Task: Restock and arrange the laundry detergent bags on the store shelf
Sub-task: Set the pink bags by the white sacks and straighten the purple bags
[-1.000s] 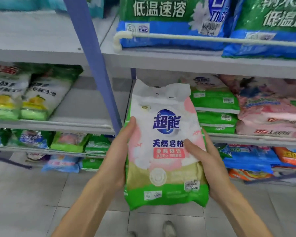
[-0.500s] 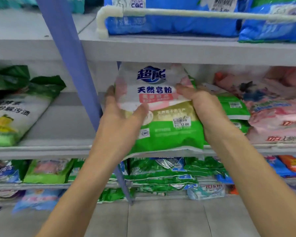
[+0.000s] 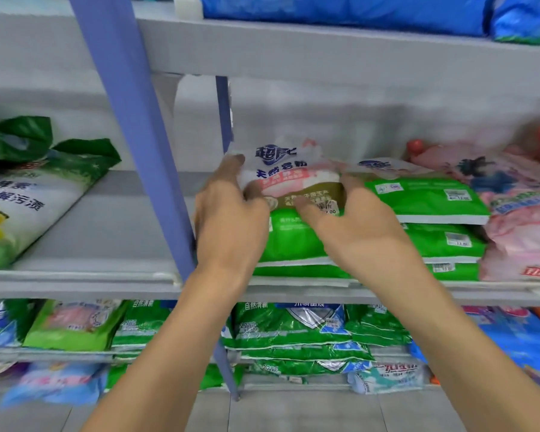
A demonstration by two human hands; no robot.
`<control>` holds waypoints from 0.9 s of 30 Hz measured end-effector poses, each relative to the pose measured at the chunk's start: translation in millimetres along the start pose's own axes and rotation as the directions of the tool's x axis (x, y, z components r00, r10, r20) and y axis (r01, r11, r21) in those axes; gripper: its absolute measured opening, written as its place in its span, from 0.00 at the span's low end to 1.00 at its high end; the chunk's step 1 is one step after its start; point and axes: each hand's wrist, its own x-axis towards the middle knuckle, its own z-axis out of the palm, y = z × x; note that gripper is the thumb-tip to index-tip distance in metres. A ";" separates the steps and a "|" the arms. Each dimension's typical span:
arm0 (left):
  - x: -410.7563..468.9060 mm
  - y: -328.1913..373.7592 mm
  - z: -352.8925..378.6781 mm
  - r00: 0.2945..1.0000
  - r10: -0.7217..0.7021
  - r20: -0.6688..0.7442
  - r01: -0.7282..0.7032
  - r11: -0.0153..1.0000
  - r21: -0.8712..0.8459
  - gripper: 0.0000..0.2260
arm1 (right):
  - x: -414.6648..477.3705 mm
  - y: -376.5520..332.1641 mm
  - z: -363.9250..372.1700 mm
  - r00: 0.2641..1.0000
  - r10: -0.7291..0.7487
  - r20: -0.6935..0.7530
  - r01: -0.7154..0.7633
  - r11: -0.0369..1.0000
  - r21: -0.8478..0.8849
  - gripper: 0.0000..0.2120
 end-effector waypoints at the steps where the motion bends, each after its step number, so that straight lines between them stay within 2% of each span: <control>1: 6.2 1.3 0.9 1.000 0.025 -0.003 -0.025 0.998 -0.065 0.19 | 1.3 0.0 -1.6 0.999 0.007 -0.037 -0.005 0.999 0.046 0.20; 4: 29.3 6.0 8.0 0.999 0.031 -0.007 -0.032 0.989 -0.141 0.19 | 10.3 3.0 -3.0 0.986 -0.015 -0.166 0.037 0.990 0.133 0.10; 8: 17.8 4.8 13.0 0.990 -0.080 0.114 0.067 0.991 0.114 0.15 | 7.5 14.4 13.7 0.976 -0.078 -0.205 0.091 0.995 0.051 0.23; 12: -22.8 -1.0 7.0 0.973 0.083 0.215 -0.137 0.958 0.251 0.17 | 5.3 23.0 21.7 0.977 -0.066 -0.203 0.082 0.994 0.072 0.24; 15: -27.3 -10.5 -1.9 0.955 0.120 0.270 -0.209 0.922 0.327 0.19 | 0.4 23.2 21.7 0.971 -0.087 -0.221 0.110 0.990 0.092 0.23; 17: -30.1 -17.4 -5.0 0.936 0.154 0.316 -0.284 0.861 0.422 0.18 | -4.0 25.1 21.6 0.966 -0.111 -0.234 0.129 0.990 0.063 0.23; 19: -34.0 -16.5 -10.7 0.929 0.112 0.354 -0.278 0.842 0.462 0.20 | -15.4 28.3 17.3 0.974 -0.119 -0.195 0.135 0.988 0.072 0.23; 22: -43.3 -5.9 -26.6 0.898 0.112 0.426 -0.298 0.865 0.403 0.23 | -43.4 40.5 6.8 0.986 -0.148 -0.077 0.153 0.987 0.058 0.26; 24: -53.9 -0.4 -38.3 0.872 0.122 0.475 -0.341 0.847 0.409 0.26 | -63.2 45.7 -2.9 0.992 -0.123 0.000 0.123 0.992 0.043 0.28; 27: -70.9 12.9 -55.6 0.829 0.067 0.555 -0.344 0.843 0.413 0.27 | -89.0 47.2 -18.8 0.997 -0.072 0.032 0.072 0.997 0.020 0.27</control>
